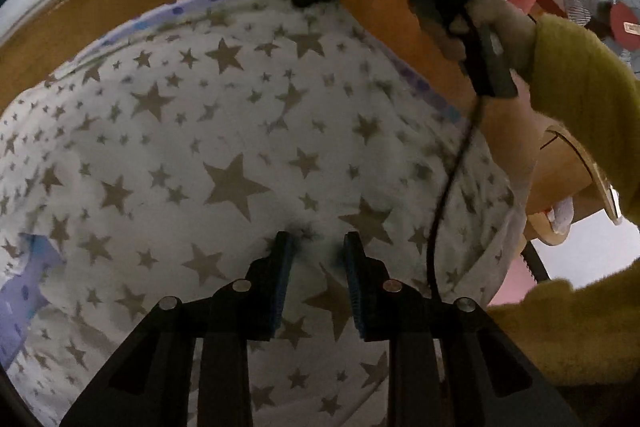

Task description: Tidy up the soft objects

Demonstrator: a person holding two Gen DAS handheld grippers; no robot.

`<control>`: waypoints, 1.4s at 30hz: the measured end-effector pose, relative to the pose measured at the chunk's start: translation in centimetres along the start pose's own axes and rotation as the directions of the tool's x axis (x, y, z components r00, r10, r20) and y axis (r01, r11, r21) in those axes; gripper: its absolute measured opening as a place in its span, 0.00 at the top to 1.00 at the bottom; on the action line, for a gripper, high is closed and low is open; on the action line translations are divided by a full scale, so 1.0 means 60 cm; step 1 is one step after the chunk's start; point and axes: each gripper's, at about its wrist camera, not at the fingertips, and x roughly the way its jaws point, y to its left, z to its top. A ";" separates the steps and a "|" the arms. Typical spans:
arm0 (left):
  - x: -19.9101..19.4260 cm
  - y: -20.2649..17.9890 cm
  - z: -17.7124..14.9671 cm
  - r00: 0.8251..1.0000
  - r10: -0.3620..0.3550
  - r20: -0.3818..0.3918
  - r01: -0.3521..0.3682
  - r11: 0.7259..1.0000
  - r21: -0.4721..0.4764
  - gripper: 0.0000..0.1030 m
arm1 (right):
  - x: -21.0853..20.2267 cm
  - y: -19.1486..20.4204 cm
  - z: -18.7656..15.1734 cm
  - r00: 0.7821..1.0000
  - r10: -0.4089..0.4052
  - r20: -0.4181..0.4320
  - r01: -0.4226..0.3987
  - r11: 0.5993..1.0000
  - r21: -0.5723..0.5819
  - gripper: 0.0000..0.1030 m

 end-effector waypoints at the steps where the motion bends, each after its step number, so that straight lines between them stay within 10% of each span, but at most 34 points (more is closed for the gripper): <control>1: 0.001 0.000 0.000 1.000 -0.008 0.002 0.008 1.000 -0.004 0.68 | 0.013 -0.007 0.000 1.000 0.006 -0.015 -0.006 1.000 0.016 0.86; 5: 0.003 -0.003 -0.001 1.000 -0.011 0.009 0.011 1.000 -0.004 0.63 | 0.029 -0.004 0.001 1.000 -0.018 -0.014 0.018 1.000 0.020 0.85; 15: -0.046 0.010 -0.044 0.997 0.055 0.045 -0.053 0.997 -0.052 0.63 | -0.101 0.011 -0.042 0.997 -0.053 0.060 0.044 0.989 0.145 0.48; 26: -0.201 0.113 -0.198 0.972 0.188 0.142 -0.157 0.966 -0.203 0.63 | -0.306 0.210 -0.123 0.988 -0.087 0.127 0.055 0.970 0.236 0.43; 42: -0.354 0.242 -0.428 0.932 0.326 0.157 -0.260 0.905 -0.337 0.63 | -0.288 0.549 -0.139 0.989 0.121 0.089 -0.141 0.950 0.279 0.43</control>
